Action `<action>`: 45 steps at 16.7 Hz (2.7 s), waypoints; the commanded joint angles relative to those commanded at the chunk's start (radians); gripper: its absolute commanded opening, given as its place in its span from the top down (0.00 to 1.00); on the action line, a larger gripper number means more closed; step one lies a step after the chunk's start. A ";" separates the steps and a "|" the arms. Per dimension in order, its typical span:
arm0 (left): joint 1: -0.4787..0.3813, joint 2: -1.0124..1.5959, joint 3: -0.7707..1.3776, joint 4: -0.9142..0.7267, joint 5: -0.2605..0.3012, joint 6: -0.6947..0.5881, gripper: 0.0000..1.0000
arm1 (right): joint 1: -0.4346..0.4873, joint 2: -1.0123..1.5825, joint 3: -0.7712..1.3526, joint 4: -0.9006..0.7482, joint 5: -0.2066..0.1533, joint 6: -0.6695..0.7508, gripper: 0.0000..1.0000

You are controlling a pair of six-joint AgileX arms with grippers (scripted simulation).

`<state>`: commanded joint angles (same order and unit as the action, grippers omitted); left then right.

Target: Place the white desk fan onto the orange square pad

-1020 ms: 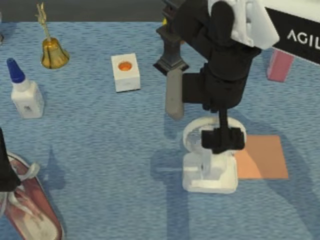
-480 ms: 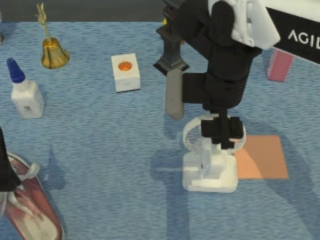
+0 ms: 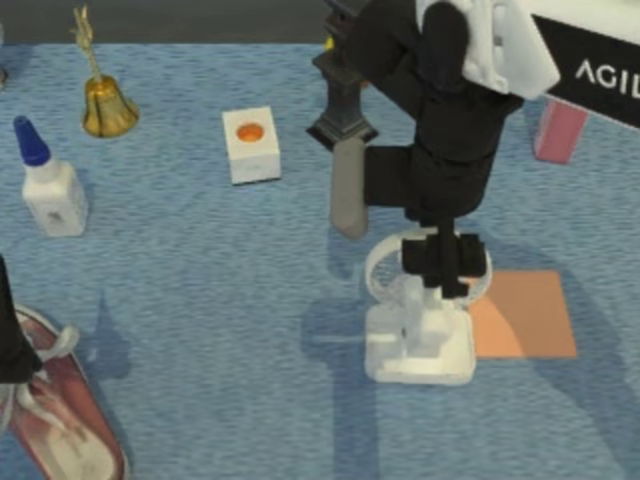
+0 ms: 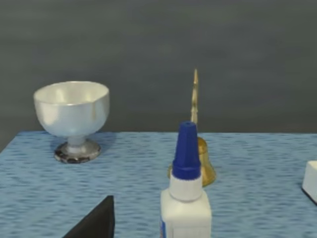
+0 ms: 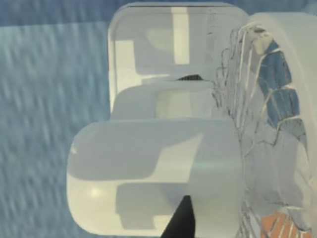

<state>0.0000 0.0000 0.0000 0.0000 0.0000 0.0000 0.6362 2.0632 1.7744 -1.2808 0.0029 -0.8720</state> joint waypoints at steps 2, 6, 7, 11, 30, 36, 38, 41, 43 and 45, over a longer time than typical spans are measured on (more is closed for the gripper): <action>0.000 0.000 0.000 0.000 0.000 0.000 0.00 | -0.002 -0.005 -0.002 -0.001 -0.001 0.002 1.00; 0.000 0.000 0.000 0.000 0.000 0.000 0.00 | -0.002 0.000 0.076 -0.072 0.000 0.004 1.00; 0.000 0.000 0.000 0.000 0.000 0.000 0.00 | 0.001 0.003 0.116 -0.107 0.000 0.002 1.00; 0.000 0.000 0.000 0.000 0.000 0.000 0.00 | 0.006 0.007 0.214 -0.204 -0.001 0.000 1.00; 0.000 0.000 0.000 0.000 0.000 0.000 0.00 | -0.068 -0.018 0.113 -0.155 0.050 1.091 1.00; 0.000 0.000 0.000 0.000 0.000 0.000 0.00 | -0.132 -0.105 0.076 -0.110 0.042 1.847 1.00; 0.000 0.000 0.000 0.000 0.000 0.000 0.00 | -0.156 -0.131 0.056 -0.107 0.034 2.089 1.00; 0.000 0.000 0.000 0.000 0.000 0.000 0.00 | -0.190 -0.161 0.020 -0.114 0.021 2.410 1.00; 0.000 0.000 0.000 0.000 0.000 0.000 0.00 | -0.209 -0.173 -0.005 -0.125 0.012 2.578 1.00; 0.000 0.000 0.000 0.000 0.000 0.000 0.00 | -0.227 -0.182 -0.029 -0.138 0.004 2.704 1.00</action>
<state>0.0000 0.0000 0.0000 0.0000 0.0000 0.0000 0.4096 1.8811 1.7454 -1.4184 0.0065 1.8316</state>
